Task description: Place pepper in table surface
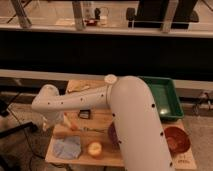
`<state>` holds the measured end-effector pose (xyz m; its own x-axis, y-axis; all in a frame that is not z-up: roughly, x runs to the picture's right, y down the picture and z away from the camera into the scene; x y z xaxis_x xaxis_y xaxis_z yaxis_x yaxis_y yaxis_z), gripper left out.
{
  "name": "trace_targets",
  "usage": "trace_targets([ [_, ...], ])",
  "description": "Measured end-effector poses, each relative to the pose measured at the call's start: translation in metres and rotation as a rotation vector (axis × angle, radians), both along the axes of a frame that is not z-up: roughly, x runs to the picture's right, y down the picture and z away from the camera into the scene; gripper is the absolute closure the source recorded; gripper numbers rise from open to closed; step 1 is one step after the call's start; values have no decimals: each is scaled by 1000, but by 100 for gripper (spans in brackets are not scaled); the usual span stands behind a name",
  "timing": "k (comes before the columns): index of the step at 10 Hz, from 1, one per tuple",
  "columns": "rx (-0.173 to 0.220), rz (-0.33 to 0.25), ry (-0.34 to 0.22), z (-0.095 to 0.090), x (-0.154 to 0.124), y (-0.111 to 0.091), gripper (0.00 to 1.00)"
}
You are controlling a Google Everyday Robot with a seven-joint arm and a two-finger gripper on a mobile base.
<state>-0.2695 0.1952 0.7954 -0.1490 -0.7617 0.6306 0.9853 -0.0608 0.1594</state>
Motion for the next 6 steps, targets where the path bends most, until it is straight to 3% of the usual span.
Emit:
trace_targets([
  [3,-7,66,-3,-3,16,-39,20],
  [4,-28,93,-2,-1,25,-45,20],
  [6,-78,120,0,8,38,-38,20],
])
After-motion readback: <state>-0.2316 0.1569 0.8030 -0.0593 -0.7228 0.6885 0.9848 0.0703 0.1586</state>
